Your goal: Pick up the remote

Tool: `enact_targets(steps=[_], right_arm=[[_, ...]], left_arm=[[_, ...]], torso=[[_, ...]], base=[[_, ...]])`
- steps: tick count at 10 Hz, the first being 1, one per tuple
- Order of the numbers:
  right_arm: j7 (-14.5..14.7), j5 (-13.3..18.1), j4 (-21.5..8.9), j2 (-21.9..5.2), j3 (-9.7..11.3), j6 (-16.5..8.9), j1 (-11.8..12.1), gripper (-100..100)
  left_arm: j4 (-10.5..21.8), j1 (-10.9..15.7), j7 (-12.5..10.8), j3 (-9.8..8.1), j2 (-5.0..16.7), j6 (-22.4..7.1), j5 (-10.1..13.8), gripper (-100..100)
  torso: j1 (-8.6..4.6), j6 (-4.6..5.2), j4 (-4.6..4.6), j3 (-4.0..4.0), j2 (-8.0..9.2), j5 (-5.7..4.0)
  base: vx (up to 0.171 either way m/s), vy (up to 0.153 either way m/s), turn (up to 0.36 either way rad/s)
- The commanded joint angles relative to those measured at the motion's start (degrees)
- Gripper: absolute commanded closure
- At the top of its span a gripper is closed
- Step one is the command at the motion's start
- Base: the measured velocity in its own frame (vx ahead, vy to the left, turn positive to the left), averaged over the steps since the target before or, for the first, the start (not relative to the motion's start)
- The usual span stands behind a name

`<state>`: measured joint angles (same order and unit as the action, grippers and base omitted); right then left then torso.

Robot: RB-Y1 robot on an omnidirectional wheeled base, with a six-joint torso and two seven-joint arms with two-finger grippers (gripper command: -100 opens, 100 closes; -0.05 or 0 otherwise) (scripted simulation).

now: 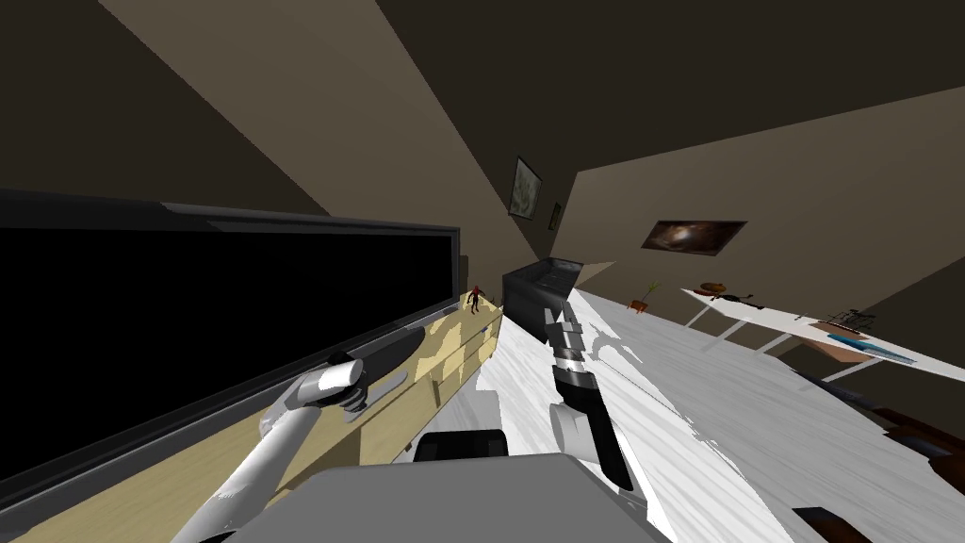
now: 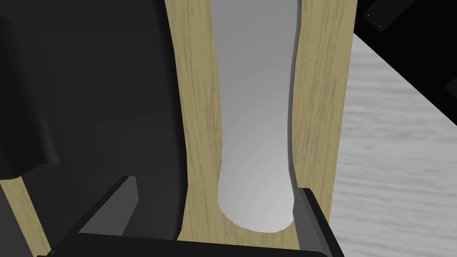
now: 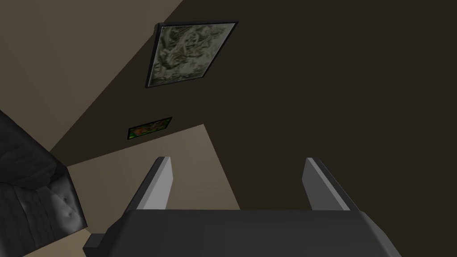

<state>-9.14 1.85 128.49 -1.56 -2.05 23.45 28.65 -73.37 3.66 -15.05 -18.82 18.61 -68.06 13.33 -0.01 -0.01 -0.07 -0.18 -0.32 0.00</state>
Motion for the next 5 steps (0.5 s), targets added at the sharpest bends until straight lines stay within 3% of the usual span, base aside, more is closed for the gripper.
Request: enact_targets(steps=[1,5], right_arm=[[0.00,0.00,0.00,0.00,0.00,0.00,0.00,0],[0.00,0.00,0.00,0.00,0.00,0.00,0.00,0]], left_arm=[[0.70,0.28,-0.41,-0.23,-0.29,-2.10,0.02,-100],[6.63,2.86,-1.49,-1.68,-0.54,-8.89,0.83,-100]], torso=[[0.00,0.00,0.00,0.00,0.00,0.00],[0.00,-0.01,0.00,-0.01,-0.01,0.00]], base=[[0.069,0.004,-0.023],[0.079,0.006,-0.055]])
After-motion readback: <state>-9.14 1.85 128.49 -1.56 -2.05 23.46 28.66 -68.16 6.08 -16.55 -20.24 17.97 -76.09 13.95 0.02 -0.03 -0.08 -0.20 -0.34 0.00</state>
